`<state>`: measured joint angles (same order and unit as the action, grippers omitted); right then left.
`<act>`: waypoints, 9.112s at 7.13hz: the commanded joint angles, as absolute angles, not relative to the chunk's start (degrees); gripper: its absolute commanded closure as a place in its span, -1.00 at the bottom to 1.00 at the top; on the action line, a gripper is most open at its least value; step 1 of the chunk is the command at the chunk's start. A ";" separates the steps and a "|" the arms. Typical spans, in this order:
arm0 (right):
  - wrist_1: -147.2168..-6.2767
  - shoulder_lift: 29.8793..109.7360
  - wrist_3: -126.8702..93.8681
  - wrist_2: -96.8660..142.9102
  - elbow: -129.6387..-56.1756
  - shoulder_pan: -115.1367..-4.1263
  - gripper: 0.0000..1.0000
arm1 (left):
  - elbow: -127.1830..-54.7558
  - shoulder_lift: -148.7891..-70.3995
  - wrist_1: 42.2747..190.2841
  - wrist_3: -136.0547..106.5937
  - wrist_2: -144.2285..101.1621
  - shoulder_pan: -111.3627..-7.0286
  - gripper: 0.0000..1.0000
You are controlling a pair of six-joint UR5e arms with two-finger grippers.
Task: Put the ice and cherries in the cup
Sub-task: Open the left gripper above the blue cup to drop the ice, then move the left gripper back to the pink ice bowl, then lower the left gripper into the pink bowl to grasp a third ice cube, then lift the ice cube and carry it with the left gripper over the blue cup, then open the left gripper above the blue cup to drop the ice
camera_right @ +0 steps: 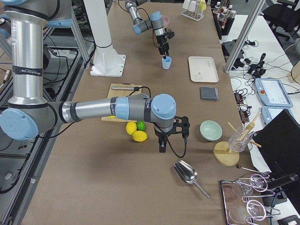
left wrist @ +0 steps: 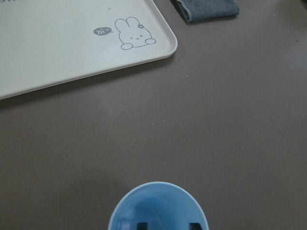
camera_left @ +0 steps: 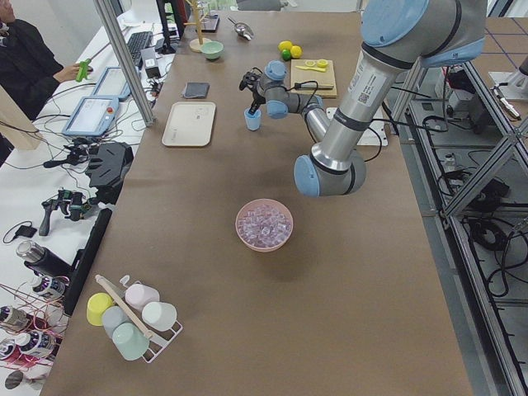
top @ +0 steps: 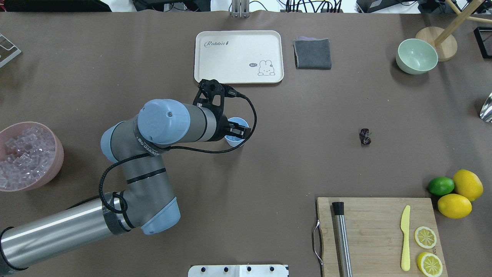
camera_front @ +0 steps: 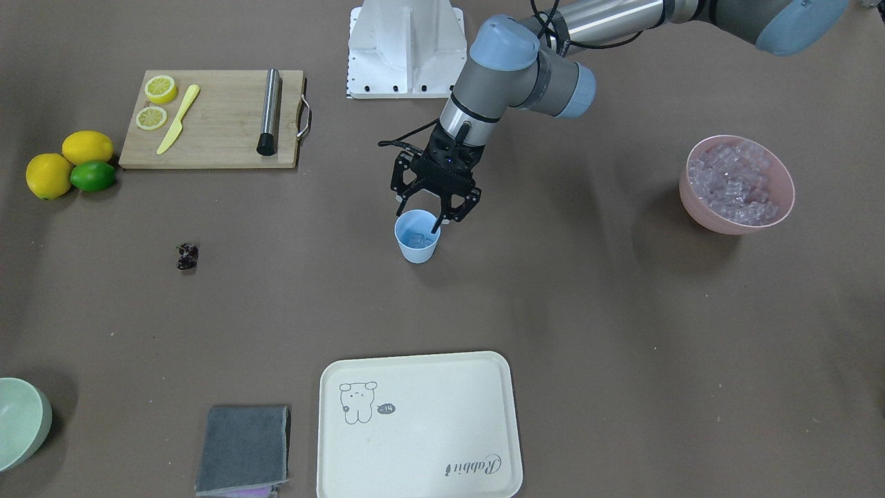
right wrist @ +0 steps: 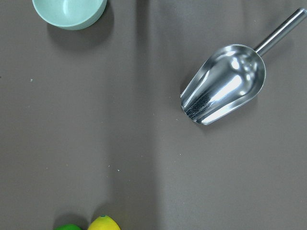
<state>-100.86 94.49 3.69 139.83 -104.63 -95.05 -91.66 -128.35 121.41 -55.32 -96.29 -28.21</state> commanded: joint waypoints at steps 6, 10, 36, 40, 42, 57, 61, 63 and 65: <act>-100.81 94.22 3.78 139.92 -105.20 -95.01 -1.00 | -123.02 -97.91 95.45 -27.85 -120.03 -54.44 -0.94; -100.81 94.39 3.78 141.42 -105.38 -95.01 -1.00 | -123.32 -73.80 109.18 -25.93 -119.44 -57.13 -0.95; -99.14 95.45 3.78 141.24 -106.26 -95.18 -1.00 | -106.52 -75.76 124.19 -29.27 -113.29 -48.43 1.00; -99.14 95.36 3.69 141.33 -106.61 -95.19 -1.00 | -110.21 -75.06 123.66 -28.39 -115.13 -55.24 1.00; -99.14 95.27 3.60 141.59 -106.61 -95.19 -1.00 | -111.79 -76.63 122.27 -24.70 -123.44 -67.10 1.00; -99.14 94.57 1.67 141.42 -105.73 -95.19 -1.00 | -94.48 -129.55 111.80 -66.53 -89.74 -26.19 1.00; -99.49 91.34 -1.12 141.42 -105.73 -93.62 -1.00 | -102.18 -125.01 110.66 -64.95 -89.91 -27.59 -0.96; -99.14 84.77 -13.83 141.07 -105.65 -85.13 -1.00 | -108.24 -124.19 102.95 -64.69 -90.61 -31.53 -0.96; -98.97 77.12 -27.53 139.58 -105.82 -76.68 -1.00 | -108.72 -121.92 103.01 -64.77 -90.71 -38.11 -0.96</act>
